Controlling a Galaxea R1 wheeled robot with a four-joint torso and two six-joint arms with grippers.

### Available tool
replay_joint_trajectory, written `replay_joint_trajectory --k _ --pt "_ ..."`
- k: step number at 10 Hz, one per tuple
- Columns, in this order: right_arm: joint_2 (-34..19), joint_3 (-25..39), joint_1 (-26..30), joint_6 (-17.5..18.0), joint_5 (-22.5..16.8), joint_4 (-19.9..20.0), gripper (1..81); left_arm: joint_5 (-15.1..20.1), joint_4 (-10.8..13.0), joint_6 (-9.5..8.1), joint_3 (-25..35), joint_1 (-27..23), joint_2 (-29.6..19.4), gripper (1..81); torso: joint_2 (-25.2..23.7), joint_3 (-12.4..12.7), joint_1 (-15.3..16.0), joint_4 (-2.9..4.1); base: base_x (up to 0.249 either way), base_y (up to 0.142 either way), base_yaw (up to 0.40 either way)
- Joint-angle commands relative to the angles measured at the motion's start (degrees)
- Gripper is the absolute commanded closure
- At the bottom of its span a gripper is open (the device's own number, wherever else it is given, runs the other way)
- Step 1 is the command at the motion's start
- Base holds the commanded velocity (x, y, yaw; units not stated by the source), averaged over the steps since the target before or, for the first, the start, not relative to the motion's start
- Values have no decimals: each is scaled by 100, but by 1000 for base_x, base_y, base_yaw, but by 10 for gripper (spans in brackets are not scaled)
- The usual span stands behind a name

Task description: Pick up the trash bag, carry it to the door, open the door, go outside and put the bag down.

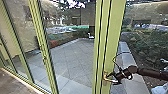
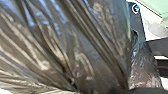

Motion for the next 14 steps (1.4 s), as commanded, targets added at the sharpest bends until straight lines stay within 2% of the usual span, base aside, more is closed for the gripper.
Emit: replay_joint_trajectory --k 1,5,9,14 --pt "79 -366 926 55 -102 9 10 470 -46 -6 39 -202 -16 811 0 0 0 0 0 0 0" --pt "0 -682 785 46 -137 -43 10 470 -46 3 30 -193 -25 811 0 -2 0 0 0 0 0" --pt "141 -840 549 55 -119 -17 10 470 -46 3 -40 -184 10 811 0 -2 0 0 0 0 0" --pt "387 -919 -67 274 -110 -35 10 461 -46 3 -49 -184 45 811 0 -2 0 0 0 0 0"
